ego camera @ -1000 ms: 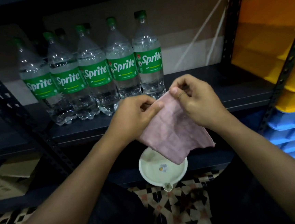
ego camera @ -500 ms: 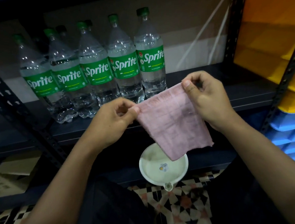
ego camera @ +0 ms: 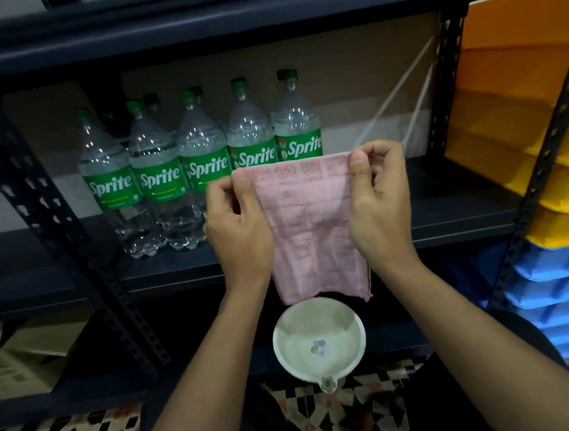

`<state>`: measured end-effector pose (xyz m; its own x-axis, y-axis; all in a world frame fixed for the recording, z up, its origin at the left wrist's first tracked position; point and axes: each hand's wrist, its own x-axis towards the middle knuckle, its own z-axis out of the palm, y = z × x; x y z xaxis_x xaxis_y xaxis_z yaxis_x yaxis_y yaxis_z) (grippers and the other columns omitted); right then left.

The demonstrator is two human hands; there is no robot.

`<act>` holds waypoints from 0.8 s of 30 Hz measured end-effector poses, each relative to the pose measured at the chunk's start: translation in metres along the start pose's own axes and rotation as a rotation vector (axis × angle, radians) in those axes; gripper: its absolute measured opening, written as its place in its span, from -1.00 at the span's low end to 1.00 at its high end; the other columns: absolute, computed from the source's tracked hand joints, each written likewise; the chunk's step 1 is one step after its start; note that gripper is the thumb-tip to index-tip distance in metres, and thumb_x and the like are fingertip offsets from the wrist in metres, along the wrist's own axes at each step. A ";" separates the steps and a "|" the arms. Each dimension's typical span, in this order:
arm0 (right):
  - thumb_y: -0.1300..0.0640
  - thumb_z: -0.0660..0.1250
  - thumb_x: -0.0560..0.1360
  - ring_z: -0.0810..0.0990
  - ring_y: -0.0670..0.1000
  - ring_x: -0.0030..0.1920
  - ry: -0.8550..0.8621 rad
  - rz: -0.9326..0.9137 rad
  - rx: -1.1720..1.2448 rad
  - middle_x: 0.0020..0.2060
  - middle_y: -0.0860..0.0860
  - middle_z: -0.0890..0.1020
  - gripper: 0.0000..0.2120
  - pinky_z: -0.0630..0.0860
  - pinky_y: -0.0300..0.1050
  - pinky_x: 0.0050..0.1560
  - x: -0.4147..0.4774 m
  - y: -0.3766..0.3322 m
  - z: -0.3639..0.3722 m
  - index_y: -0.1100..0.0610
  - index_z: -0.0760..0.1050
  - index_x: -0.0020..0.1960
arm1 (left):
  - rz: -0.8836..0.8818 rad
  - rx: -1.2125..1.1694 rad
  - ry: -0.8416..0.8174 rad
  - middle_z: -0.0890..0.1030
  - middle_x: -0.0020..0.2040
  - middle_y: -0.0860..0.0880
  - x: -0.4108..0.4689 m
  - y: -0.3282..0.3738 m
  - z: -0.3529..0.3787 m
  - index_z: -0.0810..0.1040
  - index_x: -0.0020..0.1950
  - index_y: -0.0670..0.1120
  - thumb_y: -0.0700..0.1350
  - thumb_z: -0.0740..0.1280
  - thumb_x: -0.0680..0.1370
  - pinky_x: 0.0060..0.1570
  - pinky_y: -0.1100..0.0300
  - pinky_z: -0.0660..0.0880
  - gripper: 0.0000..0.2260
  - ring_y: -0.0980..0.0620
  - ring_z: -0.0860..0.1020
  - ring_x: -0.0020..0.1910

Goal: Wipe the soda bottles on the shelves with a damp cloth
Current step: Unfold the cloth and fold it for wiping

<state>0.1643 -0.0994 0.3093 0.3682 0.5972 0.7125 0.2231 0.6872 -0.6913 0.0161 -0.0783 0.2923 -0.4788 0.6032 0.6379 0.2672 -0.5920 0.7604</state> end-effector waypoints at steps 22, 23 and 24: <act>0.10 0.26 0.69 0.52 -0.16 -0.19 -0.125 -0.125 -0.239 -0.19 -0.20 0.56 -0.94 0.45 -0.14 -0.15 0.020 -0.025 -0.015 -0.01 0.43 0.03 | 0.207 0.257 -0.138 0.59 -0.35 -0.05 0.020 0.032 -0.038 0.46 -0.15 0.00 0.00 0.31 0.71 -0.42 0.05 0.41 -0.76 -0.02 0.54 -0.37; 0.09 0.24 0.70 0.52 -0.18 -0.19 -0.110 -0.101 -0.219 -0.17 -0.18 0.56 -0.94 0.46 -0.15 -0.14 0.024 -0.028 -0.014 0.01 0.43 0.04 | 0.180 0.237 -0.151 0.57 -0.34 -0.01 0.020 0.039 -0.035 0.44 -0.15 0.03 0.01 0.28 0.72 -0.40 0.14 0.40 -0.75 0.04 0.53 -0.35; 0.08 0.23 0.71 0.53 -0.19 -0.17 -0.091 -0.078 -0.191 -0.16 -0.17 0.56 -0.93 0.47 -0.18 -0.13 0.026 -0.029 -0.013 0.02 0.44 0.04 | 0.155 0.228 -0.156 0.54 -0.33 0.04 0.018 0.045 -0.032 0.42 -0.16 0.06 0.01 0.26 0.73 -0.38 0.19 0.38 -0.74 0.13 0.51 -0.35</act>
<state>0.1793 -0.1097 0.3464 0.2620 0.5861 0.7667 0.4175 0.6474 -0.6376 -0.0076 -0.1114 0.3339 -0.2886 0.5999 0.7462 0.5165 -0.5587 0.6489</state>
